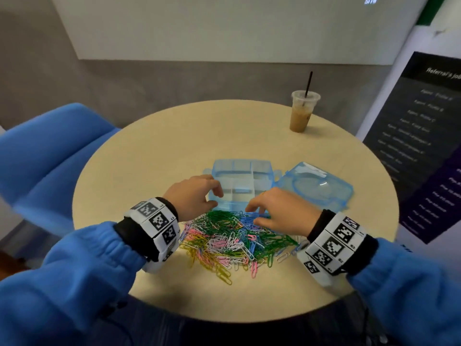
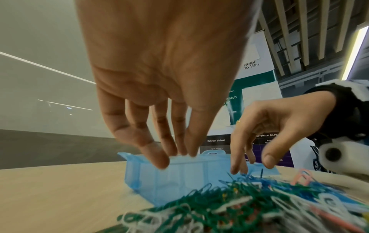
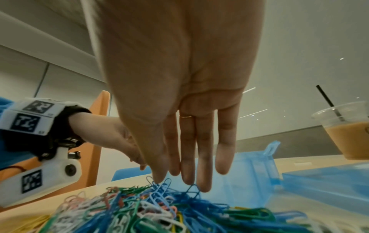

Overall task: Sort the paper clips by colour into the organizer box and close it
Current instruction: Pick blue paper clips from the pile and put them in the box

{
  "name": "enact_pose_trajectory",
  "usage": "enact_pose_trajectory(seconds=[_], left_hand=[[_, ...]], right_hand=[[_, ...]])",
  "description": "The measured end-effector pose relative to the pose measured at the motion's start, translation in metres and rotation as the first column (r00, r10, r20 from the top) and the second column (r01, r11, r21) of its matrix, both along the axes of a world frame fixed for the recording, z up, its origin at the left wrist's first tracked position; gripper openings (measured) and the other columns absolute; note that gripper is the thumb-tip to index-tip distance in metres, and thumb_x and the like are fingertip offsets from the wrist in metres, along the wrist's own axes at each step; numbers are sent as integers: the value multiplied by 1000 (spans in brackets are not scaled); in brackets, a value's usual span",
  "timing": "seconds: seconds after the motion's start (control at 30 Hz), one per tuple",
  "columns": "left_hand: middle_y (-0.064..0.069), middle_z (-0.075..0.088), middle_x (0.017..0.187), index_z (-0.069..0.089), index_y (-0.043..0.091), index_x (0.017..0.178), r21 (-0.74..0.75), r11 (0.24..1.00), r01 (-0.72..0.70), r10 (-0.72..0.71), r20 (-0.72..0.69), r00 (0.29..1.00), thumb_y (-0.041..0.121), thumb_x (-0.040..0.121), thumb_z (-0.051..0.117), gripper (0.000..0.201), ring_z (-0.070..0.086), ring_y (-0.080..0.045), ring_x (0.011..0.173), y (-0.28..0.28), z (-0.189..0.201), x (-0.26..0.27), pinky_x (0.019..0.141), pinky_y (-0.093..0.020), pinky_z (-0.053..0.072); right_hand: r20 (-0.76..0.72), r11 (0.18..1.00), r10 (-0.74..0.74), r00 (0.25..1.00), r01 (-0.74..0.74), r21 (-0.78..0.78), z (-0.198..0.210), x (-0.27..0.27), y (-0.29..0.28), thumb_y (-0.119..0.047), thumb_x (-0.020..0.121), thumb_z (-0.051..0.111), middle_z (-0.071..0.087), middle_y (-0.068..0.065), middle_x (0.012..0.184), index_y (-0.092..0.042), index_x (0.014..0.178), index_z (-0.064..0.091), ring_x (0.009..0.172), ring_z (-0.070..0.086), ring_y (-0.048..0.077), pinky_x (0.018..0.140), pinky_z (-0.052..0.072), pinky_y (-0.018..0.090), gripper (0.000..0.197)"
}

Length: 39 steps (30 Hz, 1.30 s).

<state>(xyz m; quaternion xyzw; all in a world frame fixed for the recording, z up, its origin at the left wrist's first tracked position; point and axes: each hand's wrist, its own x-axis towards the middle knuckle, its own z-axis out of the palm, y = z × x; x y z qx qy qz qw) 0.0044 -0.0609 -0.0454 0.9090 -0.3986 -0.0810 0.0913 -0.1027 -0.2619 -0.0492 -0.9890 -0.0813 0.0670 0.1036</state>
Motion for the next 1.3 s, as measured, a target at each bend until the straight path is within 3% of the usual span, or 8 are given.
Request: enact_pose_trajectory(seconds=[0.1,0.37,0.57,0.7,1.0,1.1,1.23,1.3], left_hand=[[10,61,121,63,27,116,29,999,24,-23,-45,999,25,96,59,21,48,-8,82,-5,2,4,77,-25,41],[5,72,105,72,20,102,-46,999,23,-28,-120,992,17,98,55,18,54,4,64,-13,1,7,69,-19,43],[4,72,104,72,20,99,-47,999,9,-16,-154,988,14,97,56,17,55,5,61,-14,1,9,59,-10,40],[3,72,105,72,20,100,-29,1000,5,-9,-155,988,13,97,56,18,54,4,62,-16,1,8,64,-16,43],[2,71,105,72,19,101,-43,999,-6,-1,-165,986,11,97,55,19,54,5,63,-15,0,8,56,-8,39],[2,71,107,72,19,102,-35,999,-5,-1,-173,985,10,98,55,20,57,1,67,-14,1,7,60,-11,43],[7,67,112,67,28,109,43,994,-100,102,-60,993,19,101,49,22,60,-11,89,-10,7,0,77,-28,50],[6,65,114,62,25,118,-34,987,-154,153,-36,988,24,103,44,24,58,-15,91,-9,11,-6,76,-28,48]], right_hand=[[2,1000,1,1000,-1,-2,1,-1,4,-36,92,61,67,-3,121,-24,125,62,106,64,13,86,53,33,35],[-6,993,48,999,-49,-109,-6,-5,11,-39,91,63,66,-2,123,-28,129,59,109,62,20,84,54,38,40],[23,997,12,1000,-10,-78,-5,2,10,-36,90,65,70,-5,111,-26,118,67,100,64,15,70,41,24,29],[16,1000,-28,999,28,-8,-4,6,6,-27,89,68,73,-3,98,-21,104,74,88,67,13,68,45,23,18],[-12,983,-25,1000,27,180,-7,10,0,-15,86,71,74,5,90,-10,99,74,79,68,12,69,49,15,14],[-12,965,-18,1000,20,261,-5,12,-4,-13,85,73,74,5,88,-9,96,75,73,65,6,69,51,13,13],[-12,925,-41,999,43,378,-1,15,-13,-14,82,77,70,-5,75,-11,91,76,64,62,-6,65,49,11,9],[-13,899,-67,998,67,433,3,16,-17,-15,81,78,72,-2,76,-11,89,76,65,64,-4,66,51,13,10]])
